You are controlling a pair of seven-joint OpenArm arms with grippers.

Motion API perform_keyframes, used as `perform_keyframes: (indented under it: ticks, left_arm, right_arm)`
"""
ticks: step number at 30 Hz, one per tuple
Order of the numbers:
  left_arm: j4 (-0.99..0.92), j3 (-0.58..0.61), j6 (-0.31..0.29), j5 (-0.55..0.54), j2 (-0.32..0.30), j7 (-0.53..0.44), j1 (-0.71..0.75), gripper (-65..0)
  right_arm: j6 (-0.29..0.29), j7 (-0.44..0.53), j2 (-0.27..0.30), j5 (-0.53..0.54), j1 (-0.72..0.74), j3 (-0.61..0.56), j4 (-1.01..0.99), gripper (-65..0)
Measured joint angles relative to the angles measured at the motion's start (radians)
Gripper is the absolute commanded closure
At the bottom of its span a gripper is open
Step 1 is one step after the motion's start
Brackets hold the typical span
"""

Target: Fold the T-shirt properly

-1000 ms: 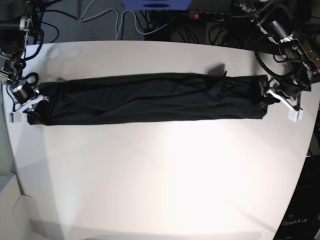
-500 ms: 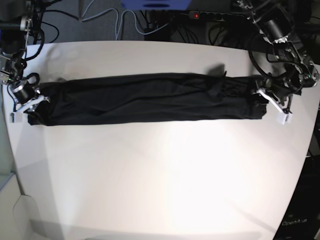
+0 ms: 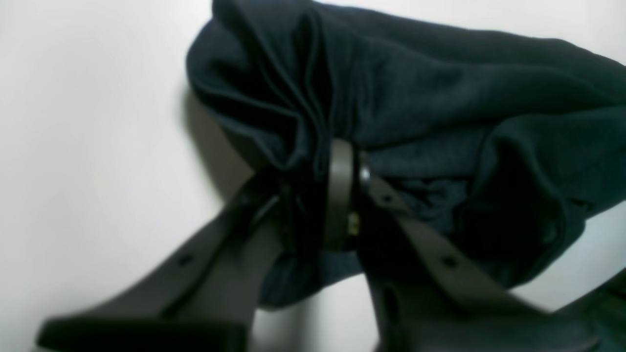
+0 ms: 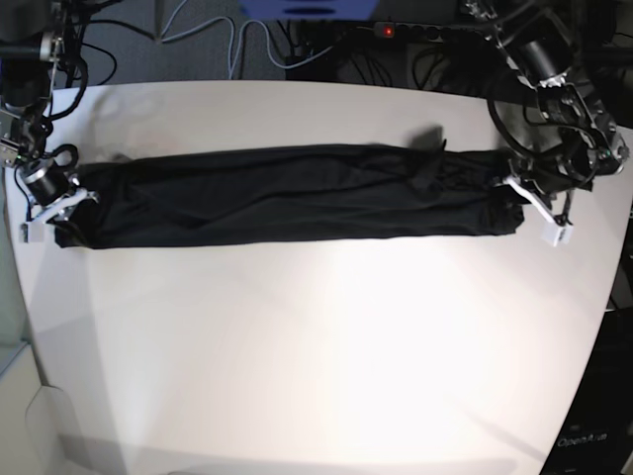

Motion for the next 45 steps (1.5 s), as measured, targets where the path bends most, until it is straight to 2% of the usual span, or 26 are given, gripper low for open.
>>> perform_keyframes:
  ticks: [9,19,31,36,45]
  left_arm:
    - [-0.003,0.007,0.004,0.023,0.012,0.119,-0.063,-1.9]
    - [0.053,0.203,0.004,0.03,0.031,0.142,-0.057,-1.8]
    - [0.165,0.208,0.007,0.074,0.03,0.2,-0.029,-1.8]
    - [0.206,0.208,0.007,0.017,0.03,0.2,-0.029,-1.8]
    - [0.337,0.214,0.007,0.006,0.034,0.2,-0.011,-1.8]
  right_arm:
    - [-0.002,0.005,-0.002,0.0,0.0,0.0,0.0,0.0]
    - [-0.003,0.005,-0.003,0.0,0.0,0.0,0.0,0.0]
    - [-0.003,0.005,-0.003,0.0,0.0,0.0,0.0,0.0]
    - [-0.003,0.005,-0.003,0.0,0.0,0.0,0.0,0.0]
    - [-0.003,0.006,-0.003,0.0,0.0,0.0,0.0,0.0]
